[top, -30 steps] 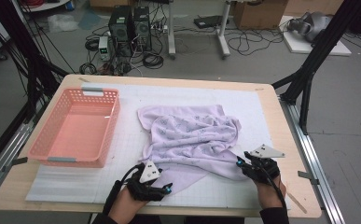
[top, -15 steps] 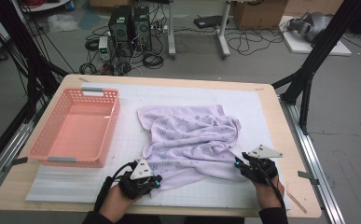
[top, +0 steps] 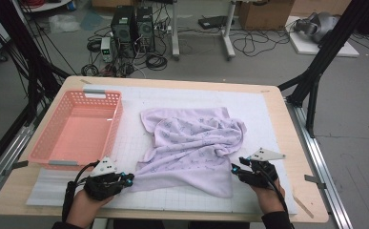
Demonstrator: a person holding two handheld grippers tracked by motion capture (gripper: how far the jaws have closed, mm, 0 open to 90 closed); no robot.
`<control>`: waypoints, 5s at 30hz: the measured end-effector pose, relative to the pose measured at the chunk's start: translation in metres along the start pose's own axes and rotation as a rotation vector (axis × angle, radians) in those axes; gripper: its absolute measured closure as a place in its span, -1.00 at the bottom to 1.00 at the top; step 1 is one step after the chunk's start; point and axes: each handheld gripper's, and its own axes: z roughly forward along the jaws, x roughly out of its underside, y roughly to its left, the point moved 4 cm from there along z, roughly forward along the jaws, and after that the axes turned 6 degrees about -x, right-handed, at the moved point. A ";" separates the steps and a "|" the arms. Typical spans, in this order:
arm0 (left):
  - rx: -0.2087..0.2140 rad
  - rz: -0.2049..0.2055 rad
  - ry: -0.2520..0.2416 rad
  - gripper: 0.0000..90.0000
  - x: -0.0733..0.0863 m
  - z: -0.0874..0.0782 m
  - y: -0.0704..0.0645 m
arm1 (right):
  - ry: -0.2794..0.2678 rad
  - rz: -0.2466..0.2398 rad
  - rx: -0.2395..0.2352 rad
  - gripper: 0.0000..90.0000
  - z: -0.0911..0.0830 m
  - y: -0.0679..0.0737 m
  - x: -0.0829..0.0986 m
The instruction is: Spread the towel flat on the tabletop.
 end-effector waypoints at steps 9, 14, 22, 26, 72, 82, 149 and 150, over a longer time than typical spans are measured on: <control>-0.049 -0.055 -0.122 0.00 -0.009 0.005 -0.002 | 0.094 -0.022 -0.052 0.89 0.024 0.018 0.002; -0.108 -0.074 -0.186 -0.03 -0.012 -0.001 0.003 | 0.172 -0.065 -0.022 0.94 0.012 0.016 0.004; -0.113 -0.093 -0.180 -0.04 -0.017 0.006 0.004 | 0.267 -0.005 -0.020 0.93 -0.040 0.006 0.036; -0.115 -0.079 -0.151 -0.08 -0.024 0.021 -0.001 | 0.273 0.008 -0.025 0.77 -0.053 0.007 0.040; -0.088 -0.020 -0.018 -0.06 -0.040 0.083 -0.015 | -0.050 0.071 0.149 -0.02 -0.026 -0.025 0.009; -0.124 0.013 -0.028 0.94 -0.041 0.083 -0.007 | 0.073 0.044 0.139 -0.45 0.002 -0.009 0.022; -0.167 -0.016 -0.044 0.89 -0.002 0.039 -0.020 | 0.042 0.018 0.065 0.27 -0.016 0.013 0.038; -0.157 -0.020 -0.045 0.89 -0.002 0.038 -0.021 | 0.044 0.018 0.060 0.30 -0.016 0.013 0.038</control>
